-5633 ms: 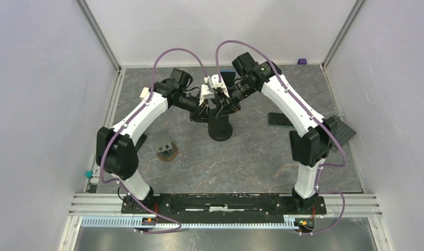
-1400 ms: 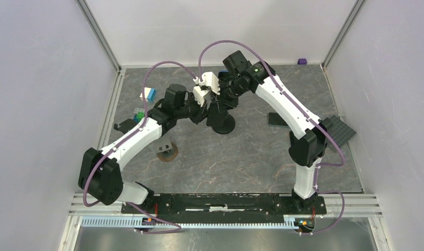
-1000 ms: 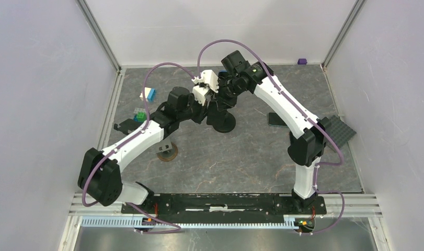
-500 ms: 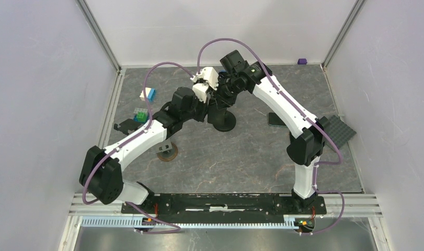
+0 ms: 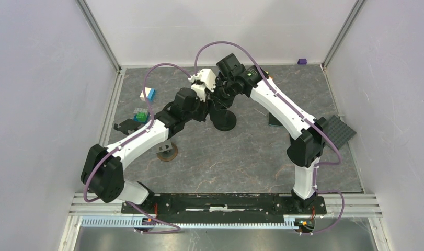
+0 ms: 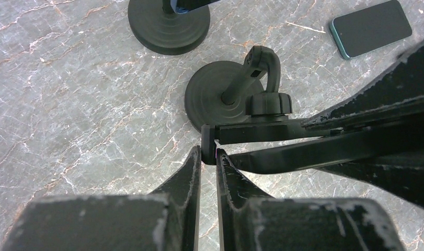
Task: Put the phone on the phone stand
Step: Install the phone on the phone stand.
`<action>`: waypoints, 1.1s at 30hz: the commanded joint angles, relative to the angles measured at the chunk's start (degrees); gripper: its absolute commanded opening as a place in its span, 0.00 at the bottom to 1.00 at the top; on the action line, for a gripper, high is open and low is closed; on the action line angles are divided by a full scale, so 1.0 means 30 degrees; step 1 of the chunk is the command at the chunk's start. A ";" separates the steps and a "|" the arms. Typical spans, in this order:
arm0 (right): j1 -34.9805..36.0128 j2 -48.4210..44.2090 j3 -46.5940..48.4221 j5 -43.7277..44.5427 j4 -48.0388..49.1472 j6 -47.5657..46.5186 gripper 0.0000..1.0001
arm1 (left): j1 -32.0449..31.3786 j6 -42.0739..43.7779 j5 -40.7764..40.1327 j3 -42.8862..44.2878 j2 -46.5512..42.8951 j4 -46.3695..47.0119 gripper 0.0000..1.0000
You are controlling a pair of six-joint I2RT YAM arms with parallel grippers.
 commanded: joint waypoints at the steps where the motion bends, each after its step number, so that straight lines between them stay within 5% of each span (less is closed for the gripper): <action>1: -0.0209 0.0340 -0.0613 0.1962 0.4805 0.0299 0.00 | -0.1634 -0.0383 0.3154 0.0540 -0.0131 0.0329 0.02; 33: -0.2421 -0.2679 -0.5483 -0.0531 0.9800 0.3436 0.00 | -0.1685 0.1918 0.5692 -0.0566 -0.0423 0.2051 0.02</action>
